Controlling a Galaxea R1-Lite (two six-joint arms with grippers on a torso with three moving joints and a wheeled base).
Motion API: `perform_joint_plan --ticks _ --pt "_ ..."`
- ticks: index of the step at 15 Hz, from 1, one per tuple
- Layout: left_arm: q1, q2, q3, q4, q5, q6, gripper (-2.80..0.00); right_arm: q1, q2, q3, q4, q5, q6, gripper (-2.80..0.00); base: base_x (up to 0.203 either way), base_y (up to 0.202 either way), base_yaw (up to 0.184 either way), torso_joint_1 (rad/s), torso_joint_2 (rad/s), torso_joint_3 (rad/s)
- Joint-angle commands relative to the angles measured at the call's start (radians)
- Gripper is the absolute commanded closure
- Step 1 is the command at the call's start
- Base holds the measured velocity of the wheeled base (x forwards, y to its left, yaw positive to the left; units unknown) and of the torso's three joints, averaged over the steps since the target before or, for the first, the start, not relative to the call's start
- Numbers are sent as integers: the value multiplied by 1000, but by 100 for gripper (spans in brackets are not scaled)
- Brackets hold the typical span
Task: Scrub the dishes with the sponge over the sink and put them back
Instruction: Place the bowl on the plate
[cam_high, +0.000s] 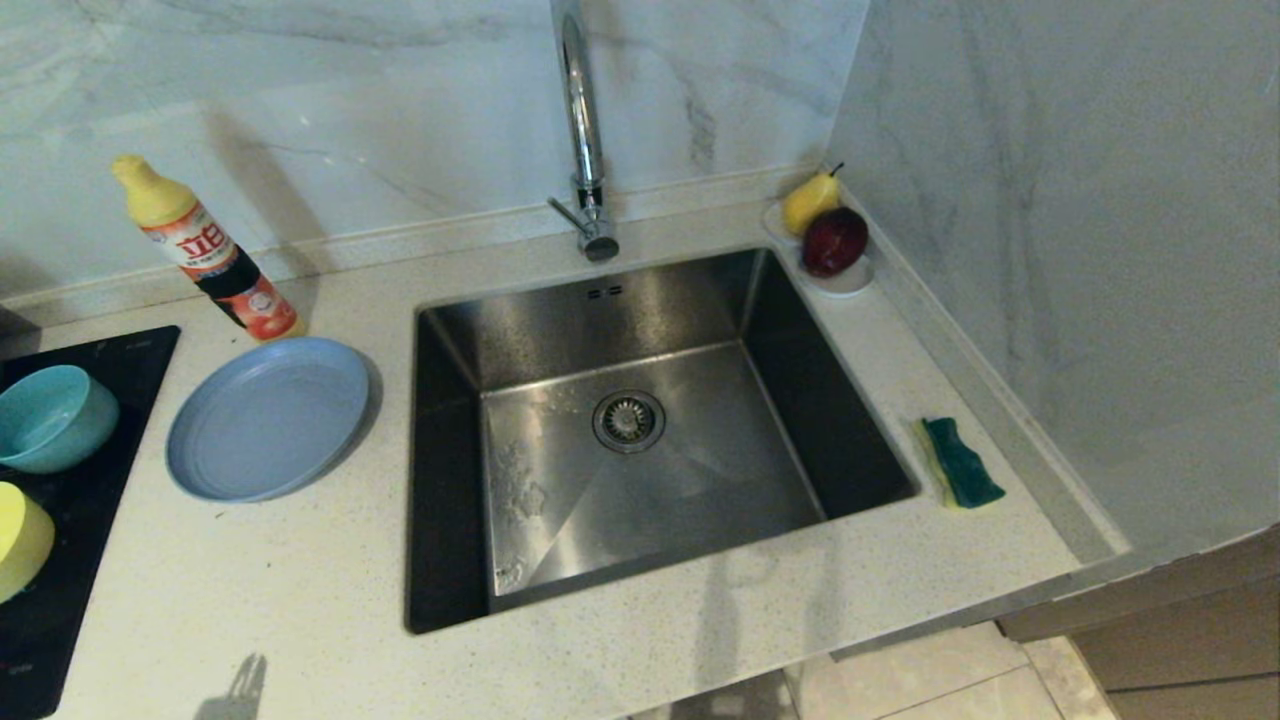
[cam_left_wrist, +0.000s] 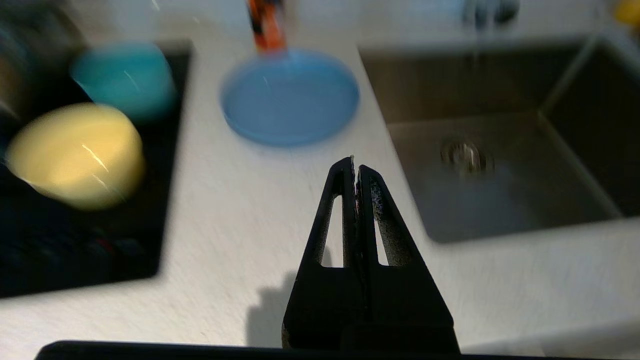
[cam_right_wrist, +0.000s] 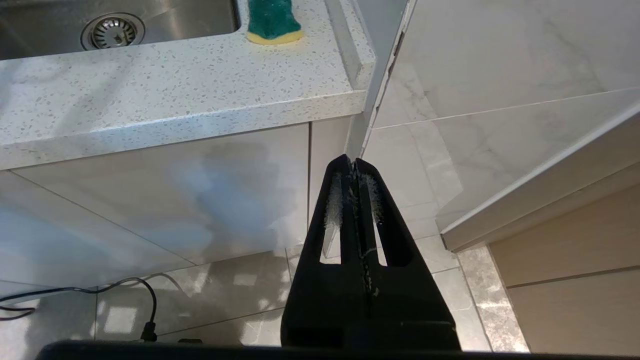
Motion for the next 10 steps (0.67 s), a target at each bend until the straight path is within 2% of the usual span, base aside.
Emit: perform_joint_plan --ticks 1,5,10 --pt "0 80 -257 79 51 17 0 0 0 -1 0 0 0 0 0 0 0 0 0 0" --pt "-1 423 -611 156 188 63 0 0 0 0 0 0 0 0 0 0 0 0 0 0" --pt "0 823 -837 197 291 149 0 0 0 1 0 0 0 0 0 0 0 0 0 0"
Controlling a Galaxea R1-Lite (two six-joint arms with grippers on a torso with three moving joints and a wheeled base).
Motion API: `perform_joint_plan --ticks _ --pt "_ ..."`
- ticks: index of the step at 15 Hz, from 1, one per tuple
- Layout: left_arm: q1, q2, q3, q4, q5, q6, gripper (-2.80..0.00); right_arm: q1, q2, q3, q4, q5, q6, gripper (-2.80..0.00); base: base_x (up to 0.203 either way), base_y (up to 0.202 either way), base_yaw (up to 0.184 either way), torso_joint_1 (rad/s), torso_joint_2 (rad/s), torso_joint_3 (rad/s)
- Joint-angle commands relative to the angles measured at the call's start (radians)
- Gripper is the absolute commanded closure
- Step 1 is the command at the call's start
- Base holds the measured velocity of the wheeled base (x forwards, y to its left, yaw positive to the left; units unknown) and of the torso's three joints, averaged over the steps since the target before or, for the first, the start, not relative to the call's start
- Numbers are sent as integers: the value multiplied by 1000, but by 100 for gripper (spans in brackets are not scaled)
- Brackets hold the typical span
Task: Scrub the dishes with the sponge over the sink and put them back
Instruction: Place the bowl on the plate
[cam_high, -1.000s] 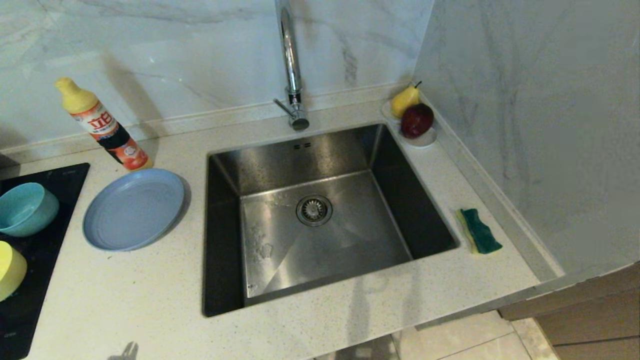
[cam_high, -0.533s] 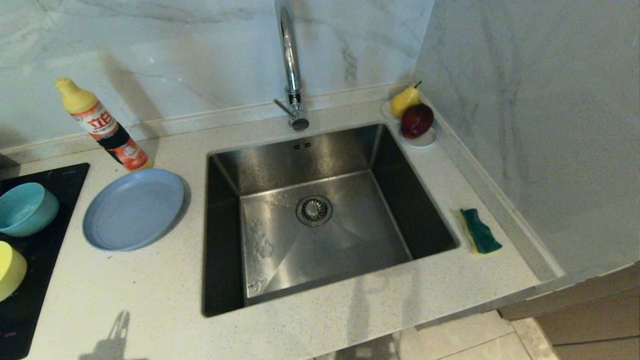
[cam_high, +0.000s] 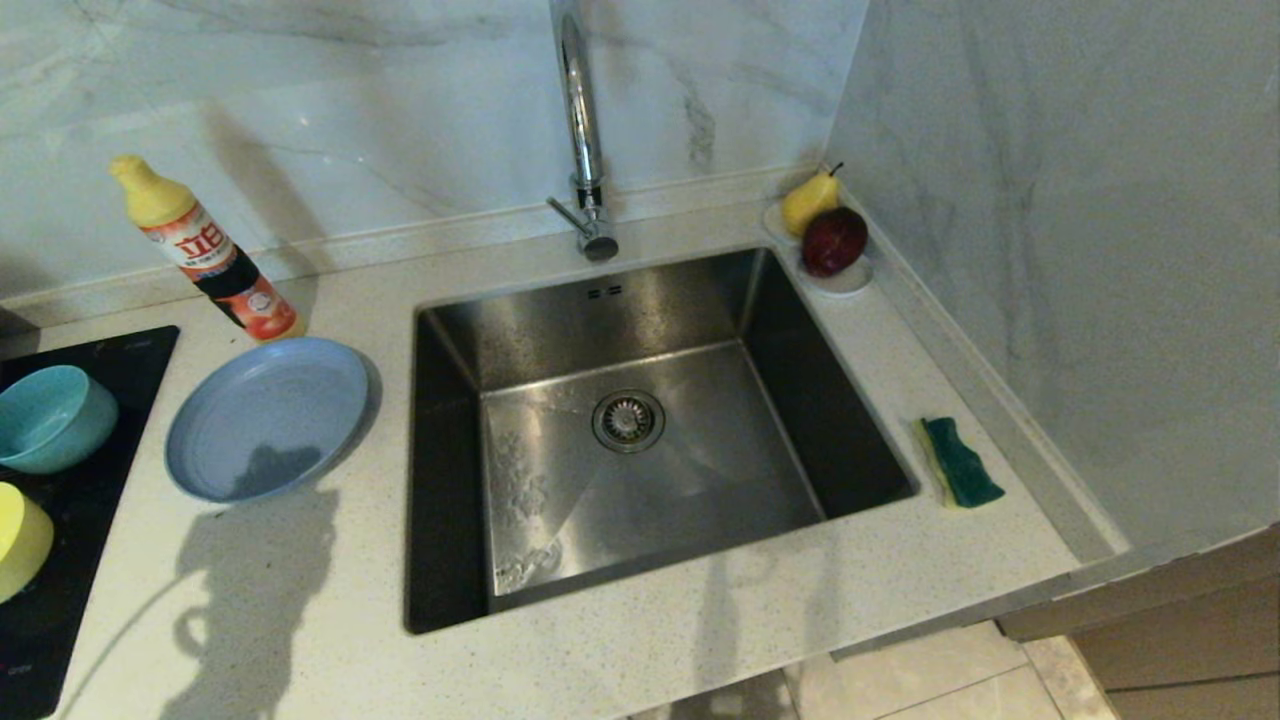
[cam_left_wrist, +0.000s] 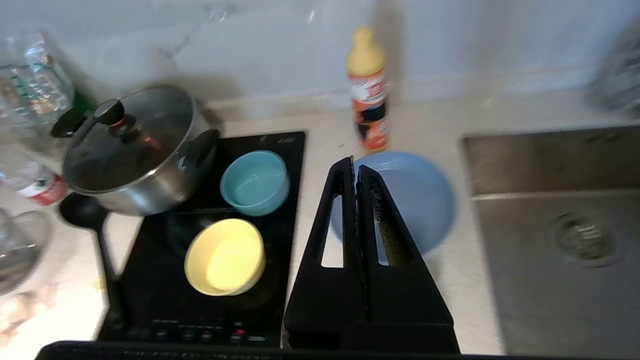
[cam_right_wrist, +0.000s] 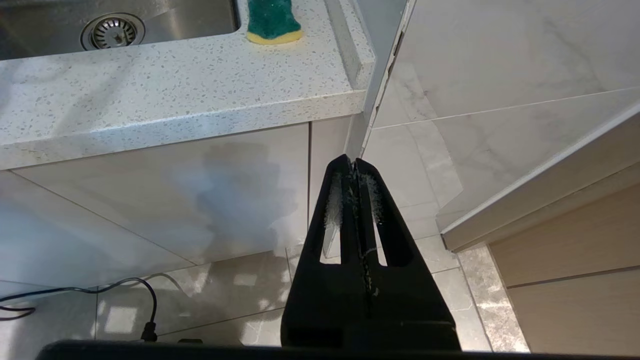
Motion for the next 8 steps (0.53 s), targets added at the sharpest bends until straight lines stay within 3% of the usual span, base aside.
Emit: perform_joint_plan --ticks 1,3,5,8 --pt "2 268 -105 27 46 12 0 0 0 1 0 0 -1 0 0 0 0 0 0 0" --pt "25 398 -152 52 71 7 0 0 0 -1 0 -1 -1 0 0 0 0 0 0 0" --pt "100 532 -198 55 61 -7 0 0 0 1 0 1 -1 0 0 0 0 0 0 0" --pt "270 715 -362 74 -29 -74 0 0 0 1 0 -1 -1 0 0 0 0 0 0 0"
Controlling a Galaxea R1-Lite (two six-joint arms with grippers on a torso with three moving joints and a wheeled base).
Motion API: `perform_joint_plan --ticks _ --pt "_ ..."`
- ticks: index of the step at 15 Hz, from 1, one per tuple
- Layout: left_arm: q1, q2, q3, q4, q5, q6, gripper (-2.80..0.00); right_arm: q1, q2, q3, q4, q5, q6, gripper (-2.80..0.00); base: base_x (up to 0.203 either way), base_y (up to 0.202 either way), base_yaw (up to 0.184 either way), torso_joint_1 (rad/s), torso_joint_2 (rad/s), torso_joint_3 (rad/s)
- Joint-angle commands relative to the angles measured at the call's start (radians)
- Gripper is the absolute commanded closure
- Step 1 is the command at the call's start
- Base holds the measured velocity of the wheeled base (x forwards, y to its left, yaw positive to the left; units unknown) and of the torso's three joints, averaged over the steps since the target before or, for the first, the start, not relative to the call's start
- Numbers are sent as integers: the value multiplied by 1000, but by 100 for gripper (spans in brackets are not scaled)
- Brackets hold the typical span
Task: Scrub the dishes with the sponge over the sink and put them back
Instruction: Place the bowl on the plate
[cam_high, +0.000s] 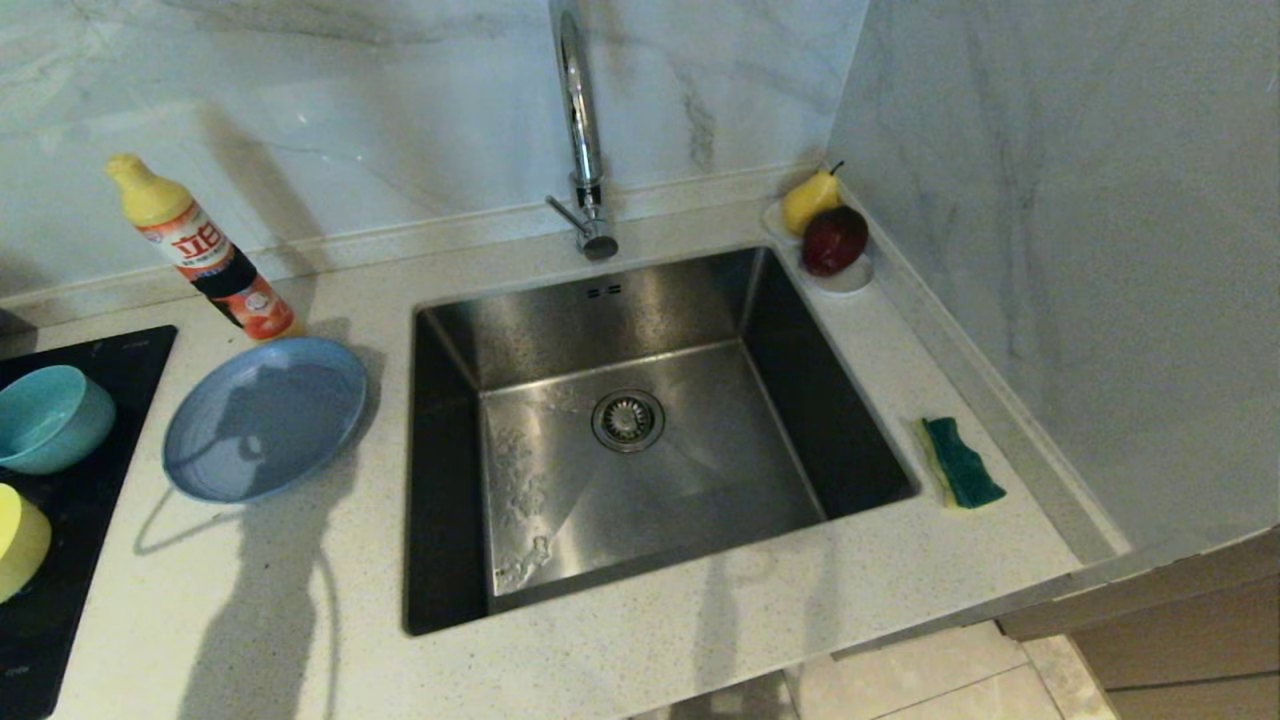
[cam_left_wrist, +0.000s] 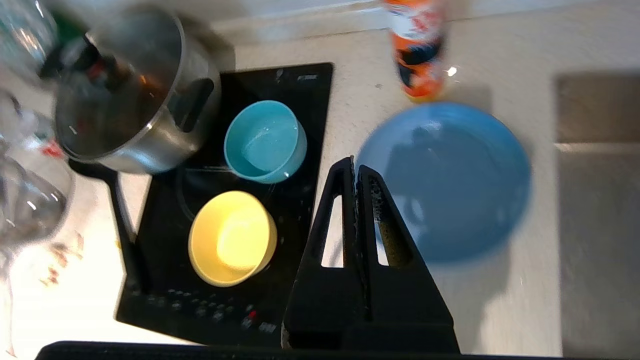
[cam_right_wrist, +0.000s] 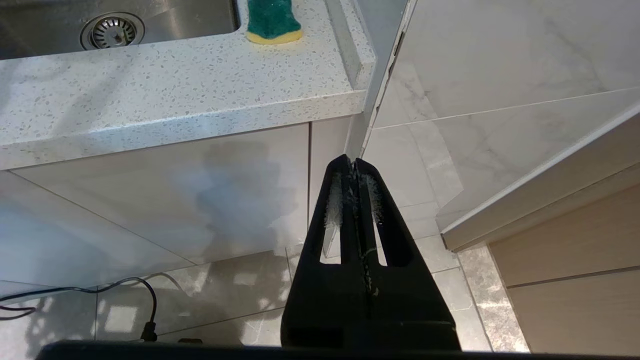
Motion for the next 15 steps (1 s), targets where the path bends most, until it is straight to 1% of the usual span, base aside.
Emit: perform_joint_plan --ticks 1,3,5,6,8,10,11,13,15 --pt "147 183 -119 26 -72 -32 0 0 0 1 0 0 0 0 0 0 0 0 0 0" --pt "257 210 -157 66 -181 -45 0 0 0 -1 0 0 0 0 0 0 0 0 0 0" --pt "373 228 -159 81 -285 -49 0 0 0 0 0 -1 0 0 0 0 0 0 0 0" --pt "432 235 -153 88 -346 -49 0 0 0 -1 0 0 0 0 0 0 0 0 0 0" --pt "559 261 -140 125 -495 -51 0 0 0 0 0 0 0 0 0 0 0 0 0 0" --pt "661 294 -130 162 -612 -56 0 0 0 -1 0 -1 0 0 0 0 0 0 0 0" --pt "694 304 -107 167 -655 -55 0 0 0 0 0 0 0 0 0 0 0 0 0 0" --pt "704 310 -32 159 -669 -44 0 0 0 -1 0 -1 0 0 0 0 0 0 0 0" --pt "708 336 13 136 -669 -26 0 0 0 -1 0 0 0 0 0 0 0 0 0 0"
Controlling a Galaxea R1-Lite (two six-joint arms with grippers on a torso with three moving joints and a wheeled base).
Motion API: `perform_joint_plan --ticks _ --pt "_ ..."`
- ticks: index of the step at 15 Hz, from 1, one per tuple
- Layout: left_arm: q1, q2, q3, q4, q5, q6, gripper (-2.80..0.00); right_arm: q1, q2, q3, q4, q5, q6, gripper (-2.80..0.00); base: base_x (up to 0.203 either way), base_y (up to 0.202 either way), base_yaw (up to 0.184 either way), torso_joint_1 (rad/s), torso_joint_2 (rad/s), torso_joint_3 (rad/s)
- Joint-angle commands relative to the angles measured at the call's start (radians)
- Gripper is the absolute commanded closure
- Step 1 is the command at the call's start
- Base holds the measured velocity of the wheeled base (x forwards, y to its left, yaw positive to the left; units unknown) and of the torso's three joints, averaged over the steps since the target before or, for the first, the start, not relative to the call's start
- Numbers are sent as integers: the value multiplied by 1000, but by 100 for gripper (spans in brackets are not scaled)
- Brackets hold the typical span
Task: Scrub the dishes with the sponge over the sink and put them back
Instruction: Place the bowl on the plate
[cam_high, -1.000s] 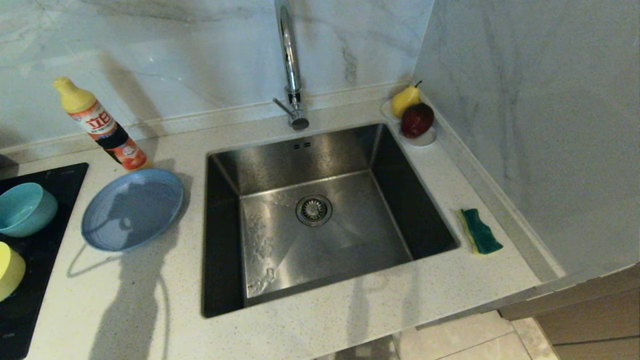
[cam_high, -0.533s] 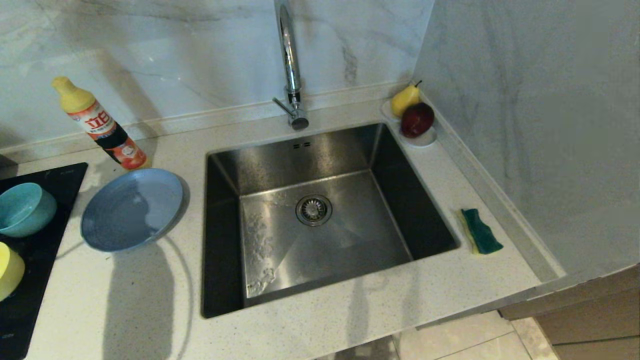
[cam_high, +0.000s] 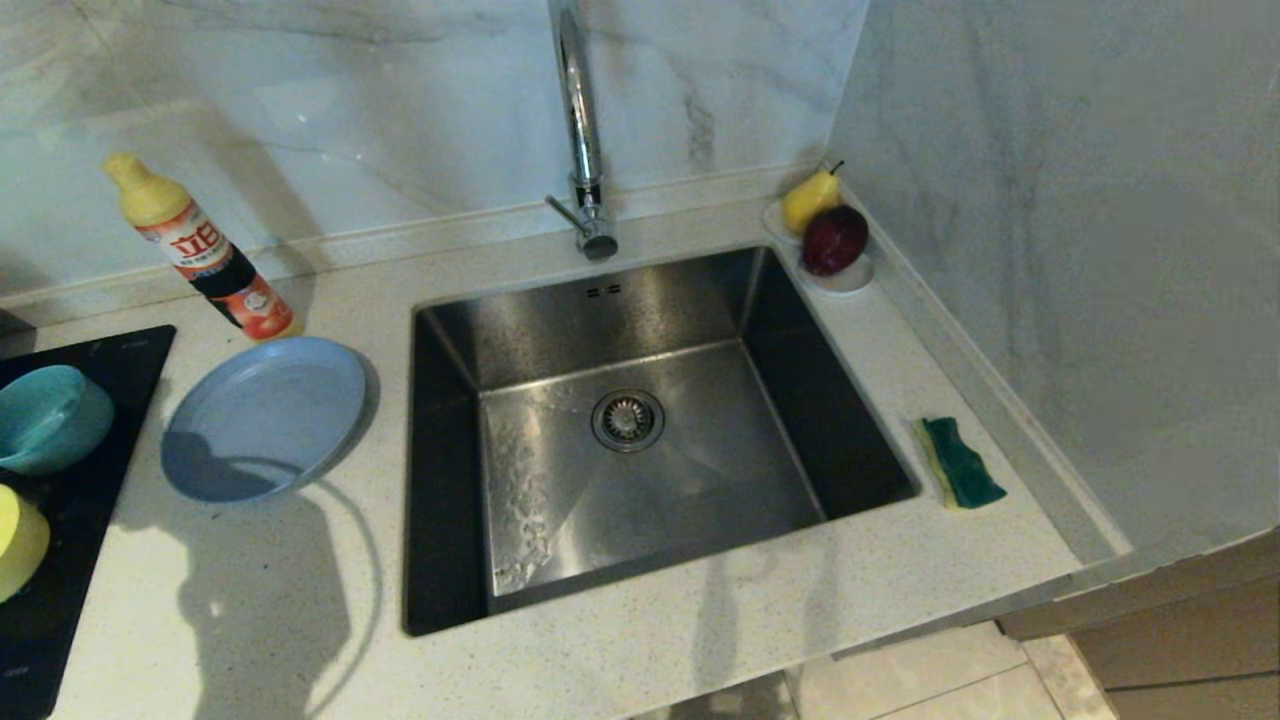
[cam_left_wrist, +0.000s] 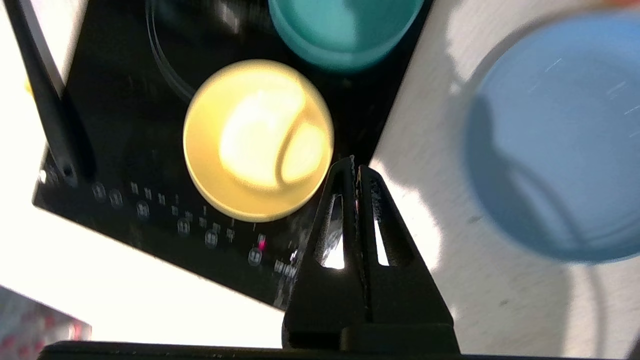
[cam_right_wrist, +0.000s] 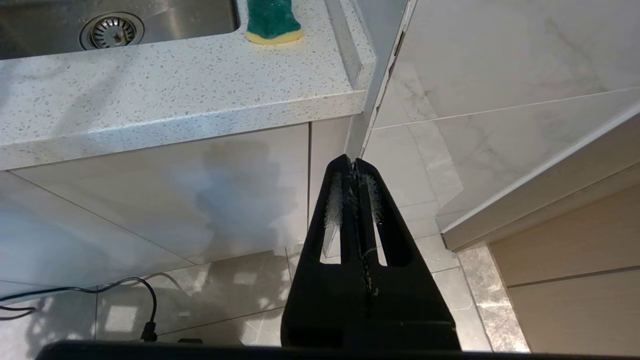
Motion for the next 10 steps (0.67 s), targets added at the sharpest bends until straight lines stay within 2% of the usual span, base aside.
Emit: perform_joint_plan --ticks 1,6,7,8,10 --pt "12 45 49 -22 -2 12 0 0 -1 1 1 0 0 0 0 0 0 0 0 0" --pt "29 146 83 -82 -2 23 0 0 0 1 1 0 0 0 0 0 0 0 0 0" --pt "33 158 85 -86 -6 21 -91 0 0 1 1 0 0 0 0 0 0 0 0 0" --pt "34 159 93 -86 -9 21 -280 0 0 2 1 0 0 0 0 0 0 0 0 0" --pt "34 159 121 -87 -28 25 -280 0 0 0 1 -1 0 0 0 0 0 0 0 0"
